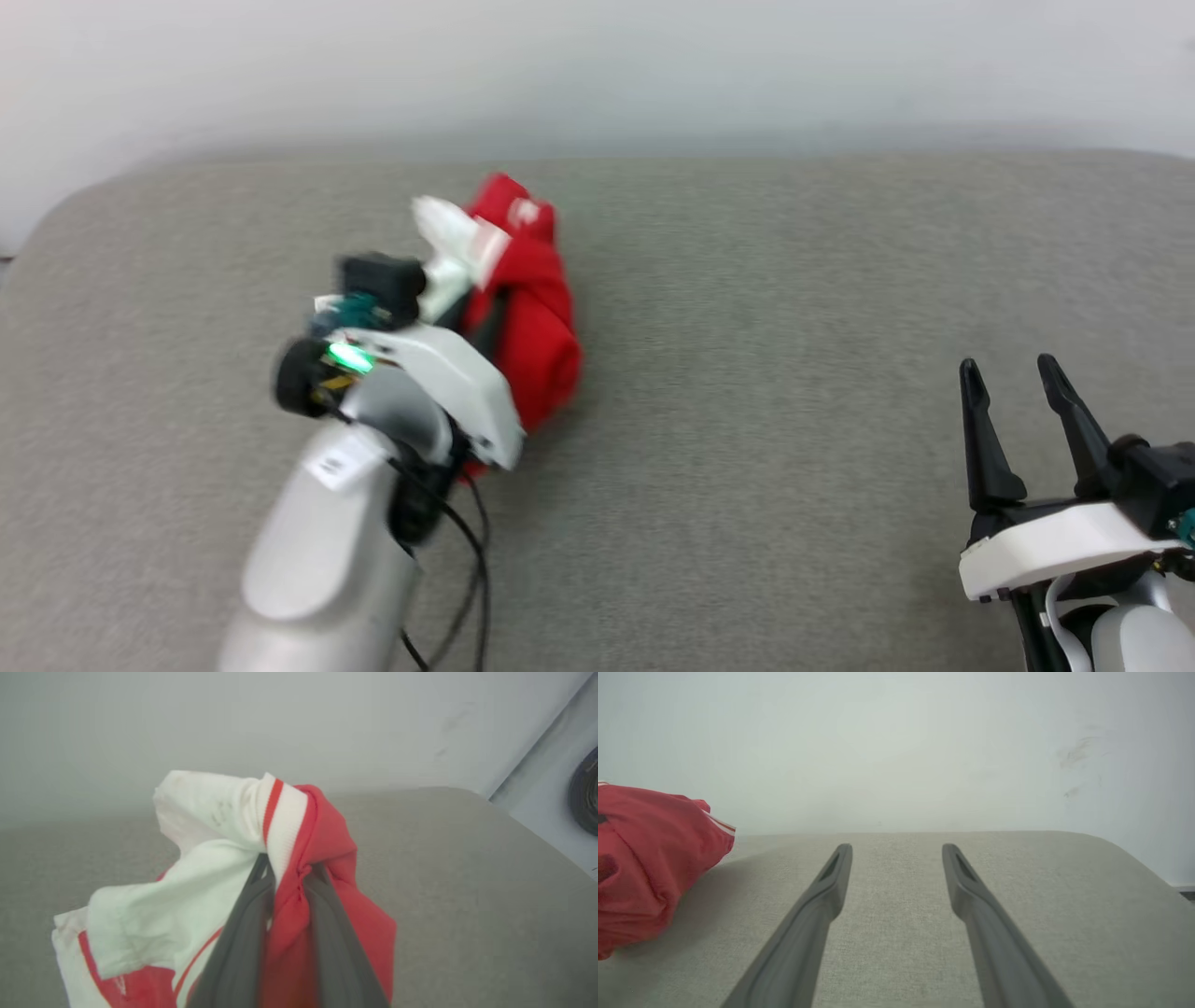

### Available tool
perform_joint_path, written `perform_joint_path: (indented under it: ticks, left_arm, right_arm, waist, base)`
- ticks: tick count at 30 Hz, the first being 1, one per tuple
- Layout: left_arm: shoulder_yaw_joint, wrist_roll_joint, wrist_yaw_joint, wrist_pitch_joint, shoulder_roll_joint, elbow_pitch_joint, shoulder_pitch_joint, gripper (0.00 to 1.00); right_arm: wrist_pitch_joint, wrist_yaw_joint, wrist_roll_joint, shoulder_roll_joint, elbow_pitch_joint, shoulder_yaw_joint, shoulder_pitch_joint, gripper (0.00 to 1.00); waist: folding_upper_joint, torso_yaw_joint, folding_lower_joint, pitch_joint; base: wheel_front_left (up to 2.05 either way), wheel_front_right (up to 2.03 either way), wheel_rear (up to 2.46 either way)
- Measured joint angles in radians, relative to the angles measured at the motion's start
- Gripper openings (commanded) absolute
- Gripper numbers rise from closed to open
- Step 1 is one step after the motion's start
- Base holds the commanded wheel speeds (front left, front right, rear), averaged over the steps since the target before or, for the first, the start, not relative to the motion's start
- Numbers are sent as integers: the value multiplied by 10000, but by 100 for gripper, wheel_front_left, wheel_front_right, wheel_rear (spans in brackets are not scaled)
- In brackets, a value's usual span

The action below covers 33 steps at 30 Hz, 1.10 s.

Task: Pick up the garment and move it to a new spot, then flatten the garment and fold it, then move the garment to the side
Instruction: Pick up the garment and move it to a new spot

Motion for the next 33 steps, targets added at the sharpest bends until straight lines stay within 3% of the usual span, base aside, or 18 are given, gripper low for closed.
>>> perform_joint_path:
  ticks: [11,16,17,19,28,33]
  left_arm:
    - [-3331,-98,-155,635,-744,40,1645,0]
    - [-4295,-311,-171,654,-761,171,1796,0]
    - [-4443,-341,-171,635,-761,180,1807,15]
    - [-4648,-451,-173,460,-767,176,1888,100]
    - [-4987,-366,-79,-1183,-790,-859,1894,100]
    - [-4539,-257,384,-2318,-685,-1358,1996,100]
  right_arm:
    - [-144,0,186,2,42,-92,132,100]
    - [-173,0,213,2,58,-261,127,100]
    - [-173,0,213,0,71,-268,128,100]
    - [-171,0,211,4,121,-232,128,100]
    - [13,0,44,4,61,-265,379,100]
    - [190,0,-48,6,-67,-257,617,100]
  waist:
    - [0,-1593,0,435]
    - [0,-1552,1,538]
    - [0,-1497,1,521]
    - [0,-1417,1,421]
    - [0,-836,1,-257]
    - [0,-495,1,-684]
  base:
    - [0,0,0]
    - [0,0,0]
    - [0,0,0]
    - [0,0,0]
    - [0,0,0]
    - [0,0,0]
